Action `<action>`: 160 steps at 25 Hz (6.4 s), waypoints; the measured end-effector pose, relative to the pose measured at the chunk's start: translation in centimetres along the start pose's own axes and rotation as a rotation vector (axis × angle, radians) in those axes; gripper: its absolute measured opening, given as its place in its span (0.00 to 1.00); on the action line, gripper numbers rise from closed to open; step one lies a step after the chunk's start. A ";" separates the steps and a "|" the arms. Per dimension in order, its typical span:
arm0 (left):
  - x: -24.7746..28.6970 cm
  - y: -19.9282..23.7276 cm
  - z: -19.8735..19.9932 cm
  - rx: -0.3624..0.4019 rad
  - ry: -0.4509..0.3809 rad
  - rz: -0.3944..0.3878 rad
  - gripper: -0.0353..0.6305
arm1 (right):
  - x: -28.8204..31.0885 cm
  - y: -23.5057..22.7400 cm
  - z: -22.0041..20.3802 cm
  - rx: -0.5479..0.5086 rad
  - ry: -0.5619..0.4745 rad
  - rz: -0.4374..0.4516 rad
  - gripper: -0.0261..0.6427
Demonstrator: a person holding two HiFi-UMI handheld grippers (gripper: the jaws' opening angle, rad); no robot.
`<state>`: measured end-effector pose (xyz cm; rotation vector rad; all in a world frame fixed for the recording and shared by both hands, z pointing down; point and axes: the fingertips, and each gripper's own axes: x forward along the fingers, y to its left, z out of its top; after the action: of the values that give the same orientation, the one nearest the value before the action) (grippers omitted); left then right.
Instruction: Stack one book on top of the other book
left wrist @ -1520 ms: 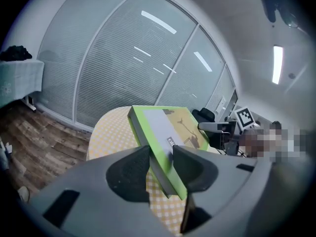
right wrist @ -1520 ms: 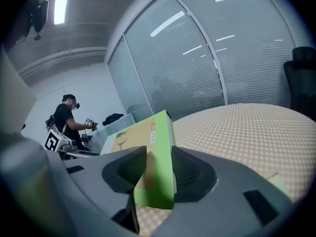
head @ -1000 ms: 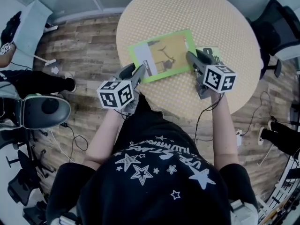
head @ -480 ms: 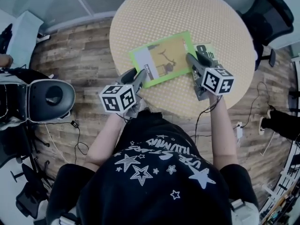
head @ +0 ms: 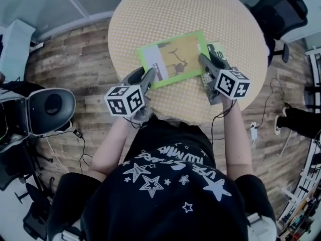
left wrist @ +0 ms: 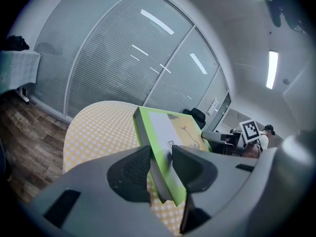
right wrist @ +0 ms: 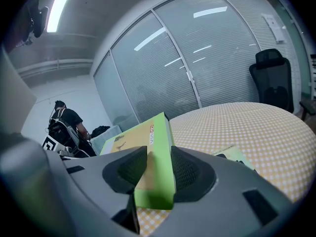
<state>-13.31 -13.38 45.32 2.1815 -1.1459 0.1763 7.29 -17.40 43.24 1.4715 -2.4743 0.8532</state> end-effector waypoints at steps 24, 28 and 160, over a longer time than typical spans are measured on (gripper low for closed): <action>7.7 -17.1 -6.9 -0.102 -0.169 0.386 0.26 | -6.0 -15.1 2.3 -0.068 0.122 0.400 0.28; 7.6 -19.2 -7.7 -0.131 -0.184 0.418 0.26 | -6.7 -15.8 2.1 -0.069 0.156 0.441 0.28; 2.8 -24.0 -3.7 0.201 -0.305 0.266 0.11 | -11.8 -3.1 1.4 -0.315 0.128 0.454 0.11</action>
<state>7.65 -3.49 37.53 2.2761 -1.6540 0.0763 16.13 -10.28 38.66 0.7453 -2.7244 0.5544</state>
